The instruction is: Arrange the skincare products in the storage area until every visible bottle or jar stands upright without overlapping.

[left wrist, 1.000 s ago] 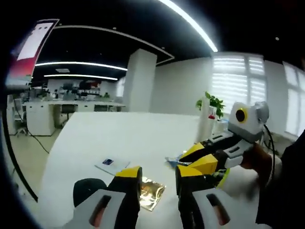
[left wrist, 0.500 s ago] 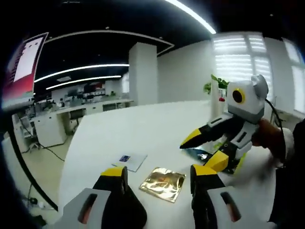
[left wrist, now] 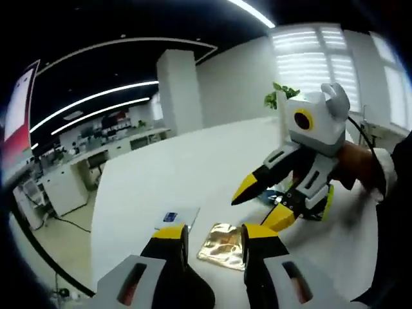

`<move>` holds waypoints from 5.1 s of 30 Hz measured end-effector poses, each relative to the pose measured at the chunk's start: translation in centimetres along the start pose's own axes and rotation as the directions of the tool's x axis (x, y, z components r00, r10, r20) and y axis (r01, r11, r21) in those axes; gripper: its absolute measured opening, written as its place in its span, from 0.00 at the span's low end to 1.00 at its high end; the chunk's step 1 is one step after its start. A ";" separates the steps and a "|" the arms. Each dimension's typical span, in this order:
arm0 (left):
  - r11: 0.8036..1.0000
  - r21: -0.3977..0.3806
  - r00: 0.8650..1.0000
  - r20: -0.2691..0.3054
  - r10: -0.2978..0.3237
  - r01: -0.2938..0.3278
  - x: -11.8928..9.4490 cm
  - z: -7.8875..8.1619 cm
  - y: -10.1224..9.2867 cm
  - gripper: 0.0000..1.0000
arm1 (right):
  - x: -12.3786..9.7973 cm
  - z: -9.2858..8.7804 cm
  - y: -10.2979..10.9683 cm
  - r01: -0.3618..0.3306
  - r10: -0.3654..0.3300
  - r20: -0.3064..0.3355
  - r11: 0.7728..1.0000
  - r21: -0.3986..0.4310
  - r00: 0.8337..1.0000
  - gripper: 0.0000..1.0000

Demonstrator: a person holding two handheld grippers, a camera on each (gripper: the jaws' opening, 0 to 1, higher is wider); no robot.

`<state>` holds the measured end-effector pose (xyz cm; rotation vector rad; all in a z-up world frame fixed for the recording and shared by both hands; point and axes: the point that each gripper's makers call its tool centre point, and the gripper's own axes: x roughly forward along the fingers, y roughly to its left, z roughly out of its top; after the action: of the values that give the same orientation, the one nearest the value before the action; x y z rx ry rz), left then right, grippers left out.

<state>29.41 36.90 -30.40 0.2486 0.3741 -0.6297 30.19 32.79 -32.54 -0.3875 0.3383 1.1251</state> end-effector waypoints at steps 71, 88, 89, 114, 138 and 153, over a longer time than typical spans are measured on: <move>0.998 -0.062 0.979 -0.202 -0.023 0.011 1.5 -4.6 -2.5 0.00 | -0.1 0.7 1.0 -0.018 0.015 0.115 0.999 0.027 0.993 0.01; 0.992 -0.019 0.986 -0.106 -0.129 0.128 0.9 -2.8 -4.1 0.02 | -1.5 1.3 0.8 0.052 -0.040 0.136 0.995 -0.083 0.990 0.00; 0.991 -0.020 0.986 -0.099 -0.130 0.129 0.7 -2.7 -4.1 0.02 | -1.5 1.3 0.8 0.051 -0.040 0.137 0.995 -0.082 0.990 0.00; 0.995 0.054 0.996 -0.005 -0.086 0.086 -2.0 -1.2 -1.4 0.14 | -2.7 2.4 1.2 0.035 -0.030 0.189 0.999 -0.024 0.982 0.00; 0.998 0.010 0.998 -0.016 -0.060 0.060 -2.1 -1.9 -0.5 0.19 | -3.8 3.5 1.5 0.061 -0.047 0.247 0.997 -0.050 0.968 0.00; 0.977 -0.048 0.974 -0.081 -0.212 0.209 -1.8 -2.8 -4.0 0.00 | -2.2 1.0 0.6 0.056 -0.052 0.134 0.998 -0.020 0.990 0.20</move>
<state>24.87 35.61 -32.65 0.2005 0.4991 -0.8212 28.84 31.71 -30.77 -0.3382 0.1959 1.0966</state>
